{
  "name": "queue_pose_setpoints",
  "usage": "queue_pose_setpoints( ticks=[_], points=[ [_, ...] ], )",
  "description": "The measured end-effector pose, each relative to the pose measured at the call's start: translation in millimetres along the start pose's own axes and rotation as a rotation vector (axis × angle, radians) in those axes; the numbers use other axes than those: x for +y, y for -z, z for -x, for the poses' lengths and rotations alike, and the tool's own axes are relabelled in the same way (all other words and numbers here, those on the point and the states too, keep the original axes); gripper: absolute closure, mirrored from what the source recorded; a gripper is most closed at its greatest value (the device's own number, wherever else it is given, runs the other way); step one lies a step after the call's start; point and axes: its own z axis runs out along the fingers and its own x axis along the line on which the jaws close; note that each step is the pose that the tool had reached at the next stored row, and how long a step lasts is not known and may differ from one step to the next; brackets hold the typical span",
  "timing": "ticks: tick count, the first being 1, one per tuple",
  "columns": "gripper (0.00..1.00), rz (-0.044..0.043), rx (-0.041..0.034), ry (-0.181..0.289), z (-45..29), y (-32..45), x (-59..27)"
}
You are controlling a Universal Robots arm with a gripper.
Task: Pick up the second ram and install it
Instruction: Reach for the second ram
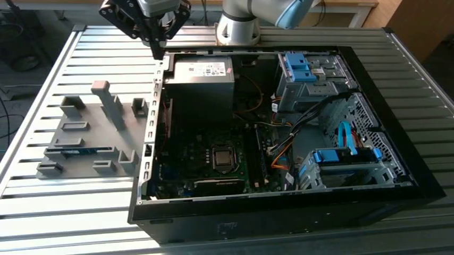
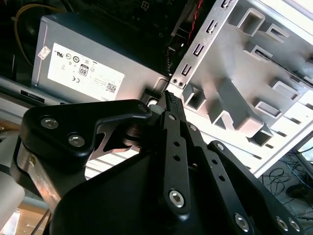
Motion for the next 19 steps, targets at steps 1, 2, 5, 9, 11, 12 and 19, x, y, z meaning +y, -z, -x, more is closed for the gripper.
queue_pose_setpoints(
  ticks=[1, 2, 5, 9, 11, 12, 19],
  points=[
    [0.89, 0.0000, -0.0001, 0.000, -0.4, 0.0, 0.0],
    [0.89, 0.0000, 0.0000, 0.000, -0.9, 0.0, -0.1],
    [0.89, 0.0000, -0.0001, 0.000, -2.2, 0.0, -0.1],
    [0.89, 0.0000, 0.0000, 0.000, -3.7, 0.1, -0.3],
    [0.89, 0.0000, 0.0000, 0.000, -4.5, 0.1, -0.3],
    [0.89, 0.0000, 0.0000, 0.000, -4.7, 0.1, -0.3],
    [0.89, 0.0000, 0.0000, 0.000, -7.1, 0.2, -0.5]
  ],
)
